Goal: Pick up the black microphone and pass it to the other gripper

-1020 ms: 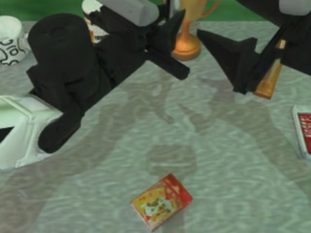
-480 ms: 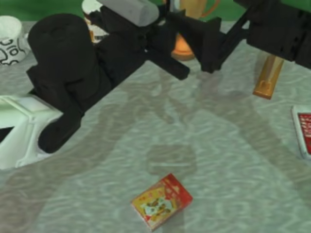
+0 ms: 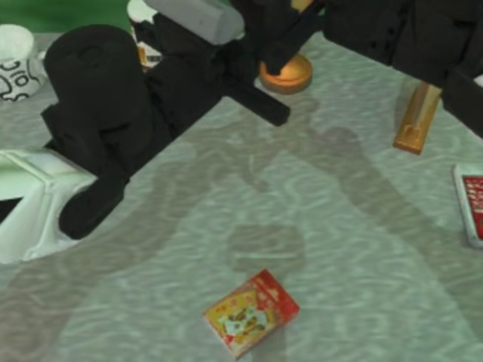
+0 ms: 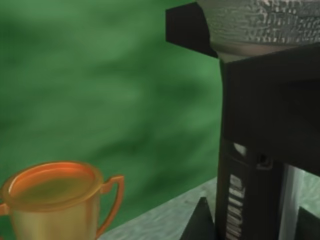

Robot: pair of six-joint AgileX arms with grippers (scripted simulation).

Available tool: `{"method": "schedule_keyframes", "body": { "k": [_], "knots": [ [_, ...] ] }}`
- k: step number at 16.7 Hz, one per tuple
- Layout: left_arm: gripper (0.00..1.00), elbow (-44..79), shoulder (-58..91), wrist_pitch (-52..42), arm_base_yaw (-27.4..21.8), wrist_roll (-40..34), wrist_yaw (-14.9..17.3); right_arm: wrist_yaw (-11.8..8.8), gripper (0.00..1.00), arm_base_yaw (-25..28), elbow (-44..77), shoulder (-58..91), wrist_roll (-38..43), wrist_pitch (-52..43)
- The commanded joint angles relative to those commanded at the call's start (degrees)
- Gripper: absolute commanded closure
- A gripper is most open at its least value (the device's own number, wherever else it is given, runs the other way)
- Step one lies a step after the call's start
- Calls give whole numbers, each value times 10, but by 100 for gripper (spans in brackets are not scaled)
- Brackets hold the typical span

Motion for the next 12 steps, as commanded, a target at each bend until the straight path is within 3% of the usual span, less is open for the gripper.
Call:
{"method": "schedule_keyframes", "body": {
  "k": [1,12],
  "knots": [
    [100,0,0,0,0,0,0,0,0,0,0,0,0,0],
    [100,0,0,0,0,0,0,0,83,0,0,0,0,0]
  ]
}}
